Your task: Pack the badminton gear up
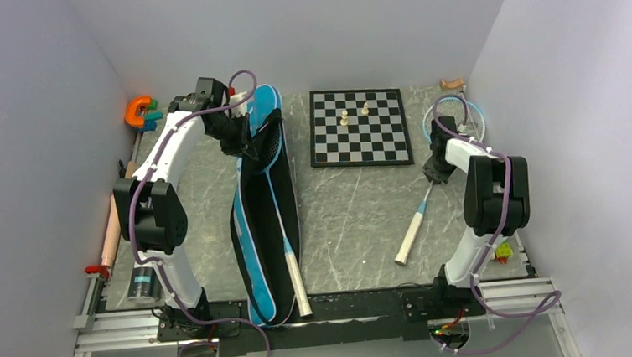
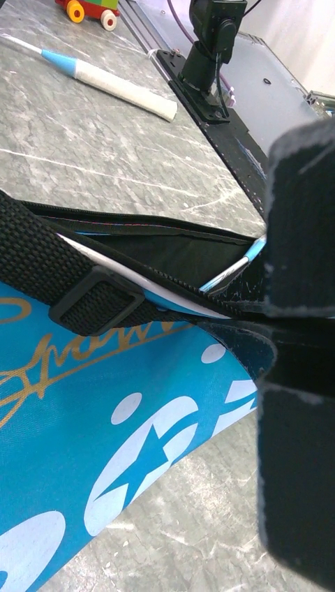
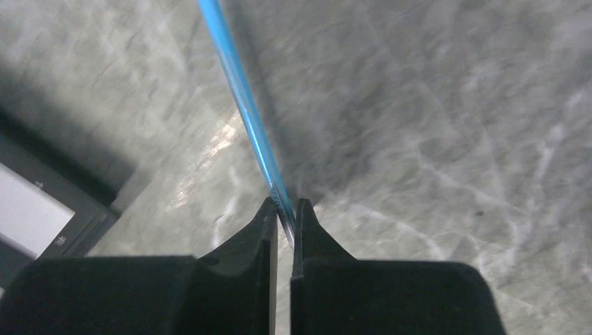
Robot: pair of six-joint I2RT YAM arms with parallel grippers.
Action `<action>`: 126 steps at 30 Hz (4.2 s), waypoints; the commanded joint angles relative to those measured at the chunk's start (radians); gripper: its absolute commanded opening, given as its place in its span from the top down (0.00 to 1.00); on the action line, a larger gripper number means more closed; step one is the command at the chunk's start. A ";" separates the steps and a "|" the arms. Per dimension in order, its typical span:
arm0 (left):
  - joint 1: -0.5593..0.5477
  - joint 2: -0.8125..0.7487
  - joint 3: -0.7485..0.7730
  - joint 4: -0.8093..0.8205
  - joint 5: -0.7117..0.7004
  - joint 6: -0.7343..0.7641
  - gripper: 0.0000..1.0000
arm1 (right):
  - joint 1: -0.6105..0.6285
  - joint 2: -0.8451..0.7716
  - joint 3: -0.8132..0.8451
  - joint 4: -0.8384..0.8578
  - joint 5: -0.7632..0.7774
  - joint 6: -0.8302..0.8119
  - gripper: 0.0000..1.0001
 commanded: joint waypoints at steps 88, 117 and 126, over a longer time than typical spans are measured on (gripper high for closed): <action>-0.042 0.043 0.152 -0.091 0.057 0.040 1.00 | 1.222 0.182 0.669 -0.216 0.139 -0.323 1.00; -0.075 0.003 0.102 -0.067 0.086 0.064 1.00 | 1.124 0.108 0.420 0.367 -0.001 -0.190 0.82; -0.075 0.007 0.084 -0.059 0.070 0.071 1.00 | 1.072 0.069 0.351 0.392 -0.149 -0.168 0.72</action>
